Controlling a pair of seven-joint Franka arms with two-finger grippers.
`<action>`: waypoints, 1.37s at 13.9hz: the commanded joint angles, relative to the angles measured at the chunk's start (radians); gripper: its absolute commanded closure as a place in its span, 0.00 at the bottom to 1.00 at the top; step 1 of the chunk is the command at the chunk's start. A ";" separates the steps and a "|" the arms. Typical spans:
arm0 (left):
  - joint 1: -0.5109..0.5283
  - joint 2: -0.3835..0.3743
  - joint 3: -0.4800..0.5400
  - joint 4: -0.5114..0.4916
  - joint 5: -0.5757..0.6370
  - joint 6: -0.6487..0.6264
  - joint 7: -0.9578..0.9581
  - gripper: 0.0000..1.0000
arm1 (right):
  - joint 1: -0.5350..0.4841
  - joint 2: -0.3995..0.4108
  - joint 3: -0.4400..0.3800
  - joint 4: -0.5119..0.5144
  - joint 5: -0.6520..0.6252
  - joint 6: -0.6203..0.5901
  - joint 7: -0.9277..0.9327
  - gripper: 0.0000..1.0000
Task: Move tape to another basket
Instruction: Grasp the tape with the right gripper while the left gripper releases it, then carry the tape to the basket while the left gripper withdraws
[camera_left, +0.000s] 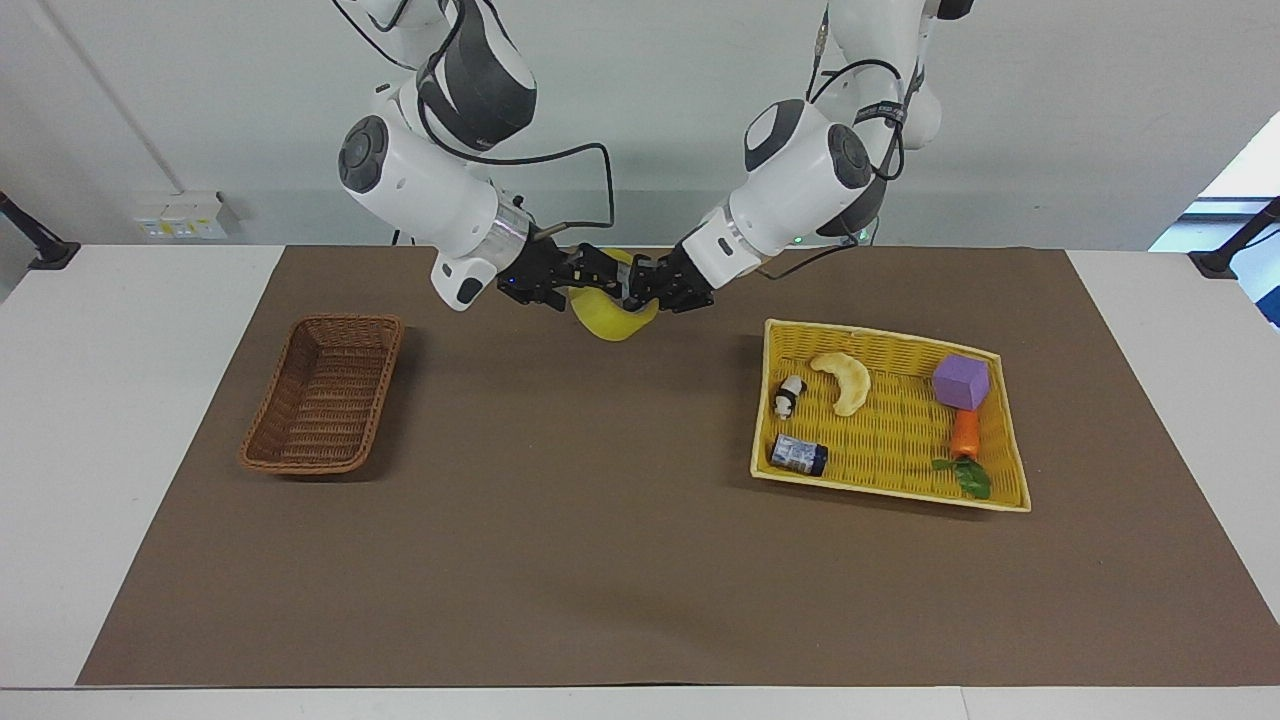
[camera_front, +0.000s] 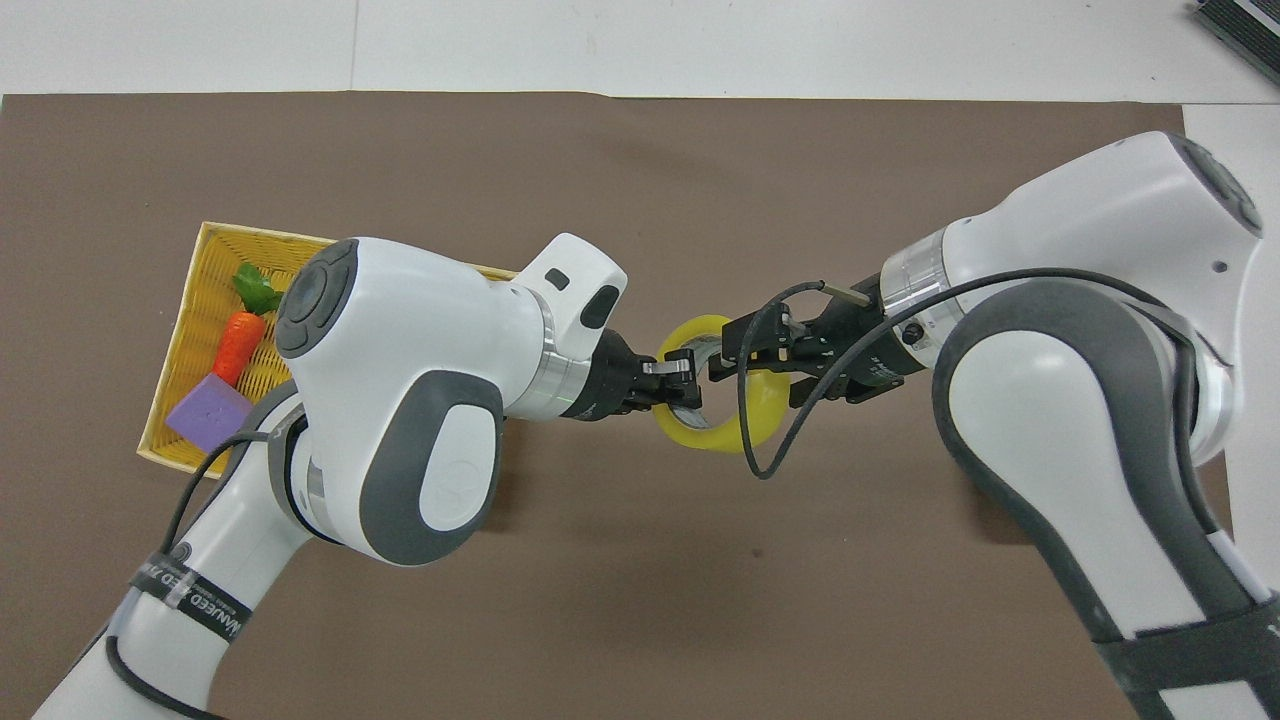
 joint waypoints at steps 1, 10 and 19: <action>-0.011 -0.023 0.017 -0.020 -0.026 0.034 -0.007 1.00 | -0.021 -0.021 0.003 -0.029 0.013 -0.013 -0.023 0.38; 0.037 -0.063 0.017 -0.042 -0.156 0.044 -0.010 0.00 | -0.011 -0.018 0.003 -0.022 0.011 -0.005 0.049 1.00; 0.303 -0.097 0.030 -0.022 0.040 -0.142 0.032 0.00 | -0.131 -0.032 -0.006 0.000 -0.059 -0.036 -0.049 1.00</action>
